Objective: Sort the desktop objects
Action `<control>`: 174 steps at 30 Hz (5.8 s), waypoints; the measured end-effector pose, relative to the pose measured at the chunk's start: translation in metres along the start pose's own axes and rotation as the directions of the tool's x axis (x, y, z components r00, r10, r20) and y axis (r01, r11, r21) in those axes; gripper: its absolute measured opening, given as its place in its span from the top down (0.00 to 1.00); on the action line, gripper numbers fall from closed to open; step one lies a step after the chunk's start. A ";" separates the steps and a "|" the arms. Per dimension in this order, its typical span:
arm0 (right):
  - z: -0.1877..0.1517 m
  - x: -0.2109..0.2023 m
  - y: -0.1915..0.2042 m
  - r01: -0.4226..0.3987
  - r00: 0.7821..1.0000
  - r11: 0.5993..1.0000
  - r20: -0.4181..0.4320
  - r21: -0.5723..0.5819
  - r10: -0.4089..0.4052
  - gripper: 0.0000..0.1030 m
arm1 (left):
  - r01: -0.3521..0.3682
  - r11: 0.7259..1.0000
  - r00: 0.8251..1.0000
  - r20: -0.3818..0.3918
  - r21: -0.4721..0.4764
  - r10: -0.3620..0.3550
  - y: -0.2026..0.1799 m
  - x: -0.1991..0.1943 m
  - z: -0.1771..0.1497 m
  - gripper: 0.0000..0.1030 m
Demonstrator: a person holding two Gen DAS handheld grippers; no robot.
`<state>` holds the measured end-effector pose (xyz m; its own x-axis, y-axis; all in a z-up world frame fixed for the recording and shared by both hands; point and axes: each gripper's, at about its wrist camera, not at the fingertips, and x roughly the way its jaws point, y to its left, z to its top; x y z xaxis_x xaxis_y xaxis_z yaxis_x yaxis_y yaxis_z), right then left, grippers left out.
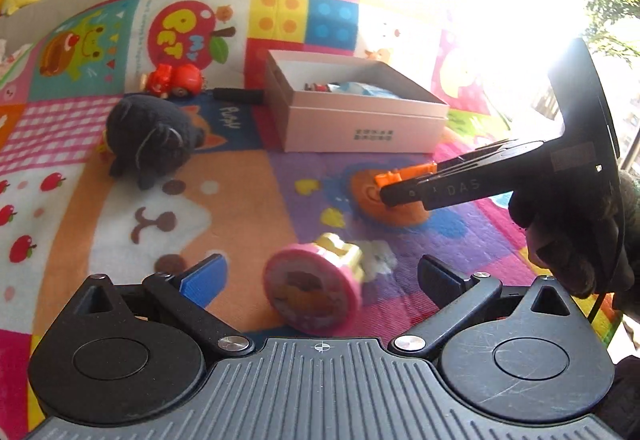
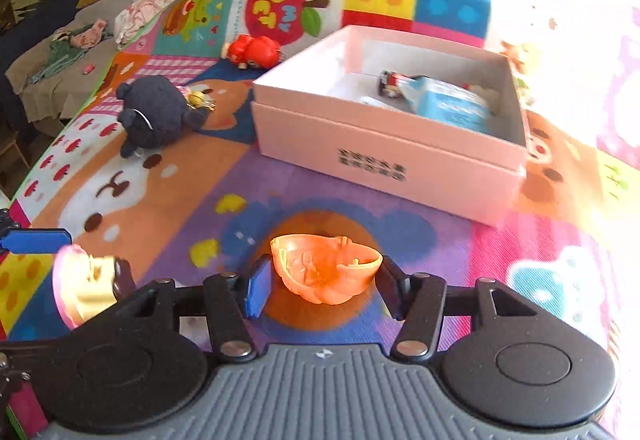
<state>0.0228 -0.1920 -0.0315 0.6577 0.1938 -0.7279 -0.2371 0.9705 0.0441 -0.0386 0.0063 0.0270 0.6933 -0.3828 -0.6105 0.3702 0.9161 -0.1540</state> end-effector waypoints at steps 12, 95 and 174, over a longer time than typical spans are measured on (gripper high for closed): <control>-0.029 -0.002 -0.016 0.082 0.993 0.995 0.079 0.062 -0.087 0.04 | 0.074 0.996 0.996 -0.040 -0.046 -0.076 -0.002 0.035 -0.002 0.00; -0.052 -0.027 -0.047 0.042 0.988 0.977 0.140 0.207 -0.072 0.02 | -0.013 0.996 0.988 -0.150 0.091 0.027 -0.043 0.096 0.059 0.53; -0.039 -0.070 -0.019 0.154 0.967 0.988 0.206 -0.006 -0.150 0.18 | 0.011 1.000 0.997 0.082 0.013 -0.012 -0.017 0.037 0.033 0.00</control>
<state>-0.0468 -0.2299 -0.0076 0.8189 0.0716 -0.5695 -0.1369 0.9879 -0.0726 0.0011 -0.0270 0.0327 0.7376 -0.4019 -0.5426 0.3854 0.9104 -0.1505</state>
